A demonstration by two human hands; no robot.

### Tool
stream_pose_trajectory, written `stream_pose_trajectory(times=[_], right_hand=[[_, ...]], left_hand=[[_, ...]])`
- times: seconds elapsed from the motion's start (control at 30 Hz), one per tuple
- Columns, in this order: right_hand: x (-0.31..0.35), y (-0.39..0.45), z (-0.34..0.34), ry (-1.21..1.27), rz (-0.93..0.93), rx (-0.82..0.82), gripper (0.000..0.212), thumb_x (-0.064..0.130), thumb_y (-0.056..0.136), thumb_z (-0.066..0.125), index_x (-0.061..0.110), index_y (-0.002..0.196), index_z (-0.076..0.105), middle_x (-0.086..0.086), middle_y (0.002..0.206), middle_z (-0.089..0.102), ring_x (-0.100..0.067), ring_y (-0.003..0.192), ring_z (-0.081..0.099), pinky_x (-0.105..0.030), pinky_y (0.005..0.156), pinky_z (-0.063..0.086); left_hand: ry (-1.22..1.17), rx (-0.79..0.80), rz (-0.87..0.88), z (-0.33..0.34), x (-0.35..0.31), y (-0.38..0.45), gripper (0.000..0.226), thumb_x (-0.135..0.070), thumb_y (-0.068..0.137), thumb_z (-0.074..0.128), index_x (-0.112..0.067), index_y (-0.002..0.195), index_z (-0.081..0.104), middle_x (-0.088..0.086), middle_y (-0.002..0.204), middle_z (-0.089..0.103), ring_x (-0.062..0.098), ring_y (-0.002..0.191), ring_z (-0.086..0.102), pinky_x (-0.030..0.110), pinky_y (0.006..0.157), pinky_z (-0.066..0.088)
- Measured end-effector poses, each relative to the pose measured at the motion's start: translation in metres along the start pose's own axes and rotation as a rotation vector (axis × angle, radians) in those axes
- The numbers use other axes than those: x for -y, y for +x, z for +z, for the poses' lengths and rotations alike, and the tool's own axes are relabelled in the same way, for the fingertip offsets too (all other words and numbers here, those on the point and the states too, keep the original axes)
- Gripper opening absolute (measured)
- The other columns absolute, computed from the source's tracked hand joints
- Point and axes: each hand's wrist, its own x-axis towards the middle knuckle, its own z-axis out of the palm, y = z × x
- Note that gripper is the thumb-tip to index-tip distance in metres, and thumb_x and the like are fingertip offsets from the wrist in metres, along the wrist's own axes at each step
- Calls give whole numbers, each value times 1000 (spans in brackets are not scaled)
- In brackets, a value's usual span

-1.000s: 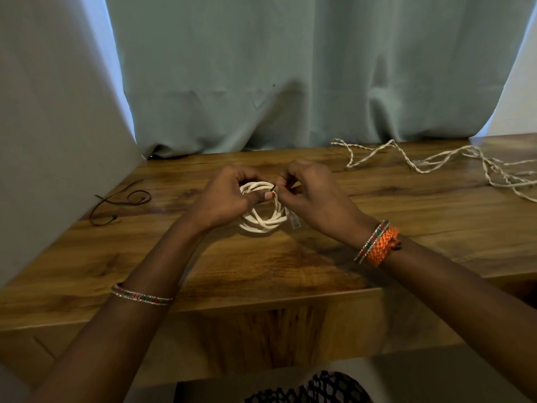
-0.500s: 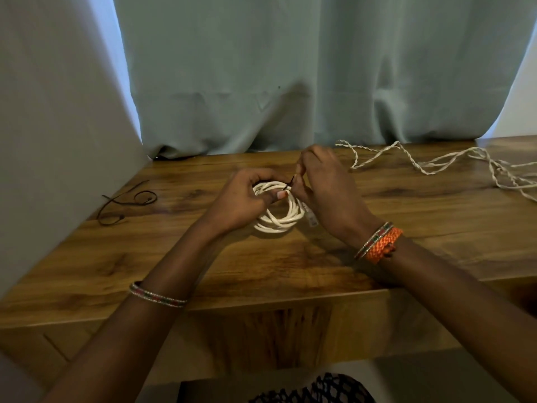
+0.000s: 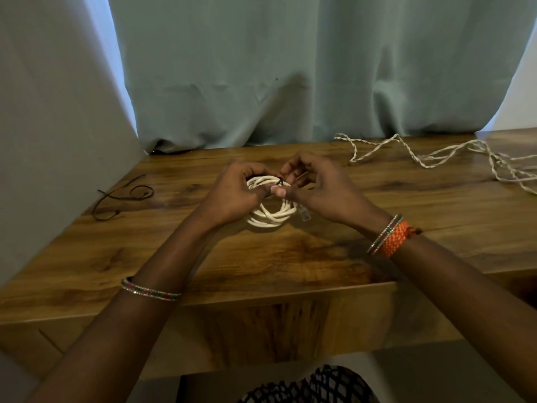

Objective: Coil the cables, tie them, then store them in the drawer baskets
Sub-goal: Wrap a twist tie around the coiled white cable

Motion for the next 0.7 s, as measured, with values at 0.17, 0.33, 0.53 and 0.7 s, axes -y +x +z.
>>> stream_pose_trajectory(times=[0.17, 0.33, 0.53, 0.7], right_hand=[[7, -1, 7, -99, -63, -57, 30, 25, 72, 80, 18, 95, 62, 6, 83, 64, -7, 76, 62, -19, 65, 53], [5, 2, 8, -97, -102, -135, 9, 17, 78, 75, 20, 76, 67, 9, 74, 67, -5, 72, 63, -22, 67, 53], [2, 9, 11, -153, -141, -160, 5, 14, 85, 67, 14, 80, 66, 7, 73, 66, -3, 69, 61, -18, 64, 49], [7, 3, 9, -128, -78, -32, 25, 17, 76, 77, 16, 98, 67, 9, 87, 66, -3, 84, 63, -11, 71, 51]], left_hand=[[6, -48, -25, -1, 0, 0, 30, -5, 78, 70, -32, 90, 67, -13, 82, 68, 0, 77, 64, 28, 76, 52], [10, -41, -12, 0, -3, -1, 27, -9, 79, 71, -34, 87, 66, -15, 80, 68, -5, 73, 63, 18, 70, 50], [-16, -32, -11, -1, -4, -2, 27, -9, 80, 71, -35, 84, 67, -9, 82, 71, 11, 74, 66, 29, 62, 52], [-24, -88, -49, -5, 4, 1, 30, -10, 78, 73, -38, 82, 66, -11, 84, 69, 1, 78, 65, 23, 75, 51]])
